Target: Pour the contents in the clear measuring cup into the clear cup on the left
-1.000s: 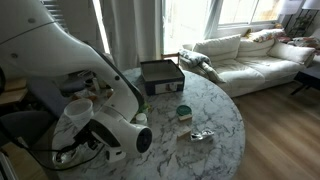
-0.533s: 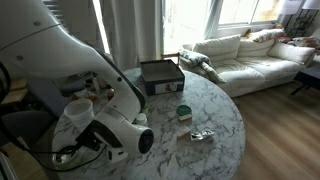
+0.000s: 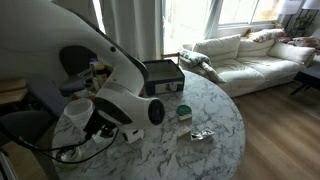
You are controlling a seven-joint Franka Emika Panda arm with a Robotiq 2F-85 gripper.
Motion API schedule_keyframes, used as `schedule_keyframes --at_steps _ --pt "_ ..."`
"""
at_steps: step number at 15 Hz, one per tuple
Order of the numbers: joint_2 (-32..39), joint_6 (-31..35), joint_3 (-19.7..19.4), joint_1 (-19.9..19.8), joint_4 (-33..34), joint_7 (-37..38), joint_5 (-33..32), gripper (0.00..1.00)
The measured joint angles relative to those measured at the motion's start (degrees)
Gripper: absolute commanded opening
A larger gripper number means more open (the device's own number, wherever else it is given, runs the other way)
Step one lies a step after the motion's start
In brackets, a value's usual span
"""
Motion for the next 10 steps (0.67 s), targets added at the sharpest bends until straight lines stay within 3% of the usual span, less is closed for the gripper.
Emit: schedule_keyframes --at_steps 10 --pt "-15.23 -0.80 3.06 4.03 -0.03 -9.55 -15.71 1.00"
